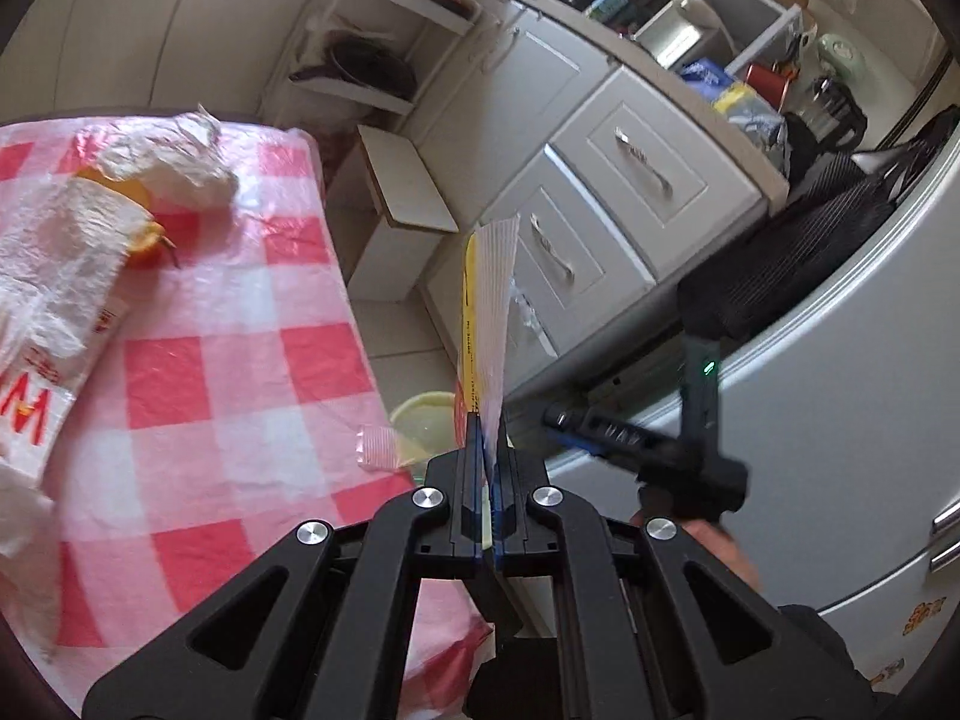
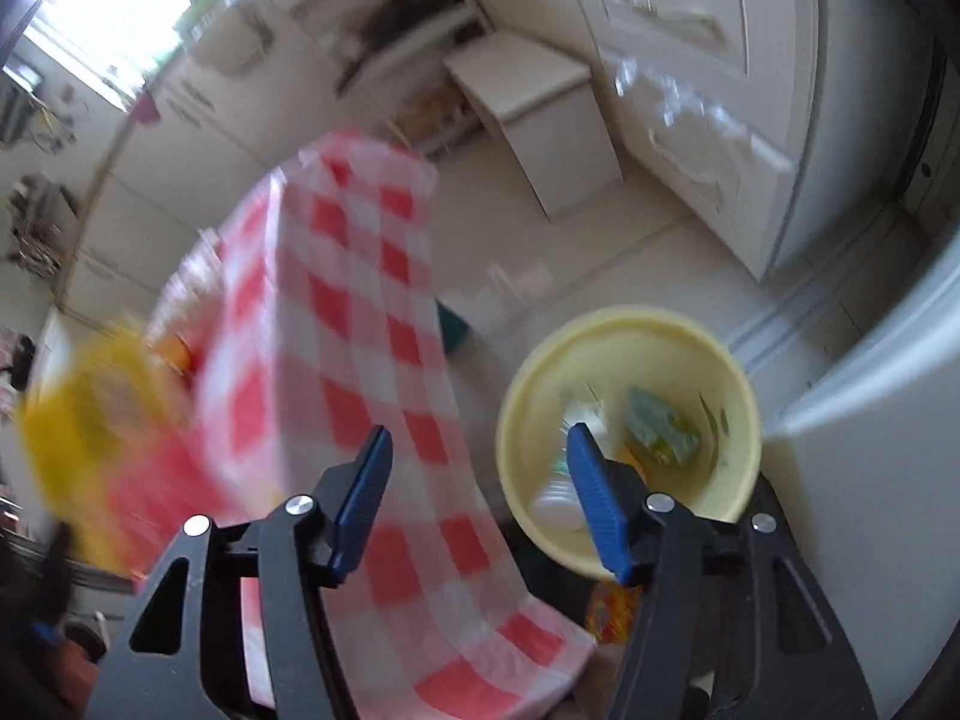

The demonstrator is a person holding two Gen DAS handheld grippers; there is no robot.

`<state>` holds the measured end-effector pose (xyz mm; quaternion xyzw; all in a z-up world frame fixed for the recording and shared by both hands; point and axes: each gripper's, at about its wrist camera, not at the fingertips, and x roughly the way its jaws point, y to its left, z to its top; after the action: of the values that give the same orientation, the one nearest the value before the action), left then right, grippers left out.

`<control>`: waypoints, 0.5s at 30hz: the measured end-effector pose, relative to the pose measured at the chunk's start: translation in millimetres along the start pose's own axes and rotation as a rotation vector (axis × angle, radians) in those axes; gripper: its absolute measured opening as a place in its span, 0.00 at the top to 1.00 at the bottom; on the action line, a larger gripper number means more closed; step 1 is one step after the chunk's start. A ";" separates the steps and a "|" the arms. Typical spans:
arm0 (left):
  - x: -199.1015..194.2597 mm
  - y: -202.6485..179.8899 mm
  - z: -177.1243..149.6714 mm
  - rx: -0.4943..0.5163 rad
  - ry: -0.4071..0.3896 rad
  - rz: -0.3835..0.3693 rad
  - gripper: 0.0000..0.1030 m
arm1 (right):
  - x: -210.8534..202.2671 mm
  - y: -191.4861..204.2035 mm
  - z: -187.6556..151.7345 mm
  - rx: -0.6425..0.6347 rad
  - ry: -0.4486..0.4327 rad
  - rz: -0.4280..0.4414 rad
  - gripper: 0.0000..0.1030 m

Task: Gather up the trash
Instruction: 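Carry the wrapper and bottle to the yellow basin and open both tools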

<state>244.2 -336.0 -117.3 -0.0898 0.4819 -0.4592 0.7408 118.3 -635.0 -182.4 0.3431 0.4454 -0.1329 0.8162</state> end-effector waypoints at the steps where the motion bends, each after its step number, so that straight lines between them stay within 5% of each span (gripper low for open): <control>1: 15.1 -7.3 -3.4 0.007 0.023 0.006 0.98 | -11.8 3.5 6.2 0.003 -0.050 0.019 0.39; 5: 80.4 -34.2 -17.0 0.041 0.118 0.070 0.98 | -55.6 8.2 23.6 0.011 -0.210 0.130 0.32; 10: 152.4 -50.6 -23.5 0.023 0.209 0.168 0.95 | -68.6 14.5 27.5 0.008 -0.247 0.212 0.32; 15: 169.2 -65.8 -26.1 0.035 0.236 0.200 0.61 | -79.1 10.3 35.4 0.045 -0.279 0.250 0.32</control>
<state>203.5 -494.7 -199.8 0.0261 0.5641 -0.3990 0.7225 101.2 -658.5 -100.0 0.3923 0.2787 -0.0867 0.8723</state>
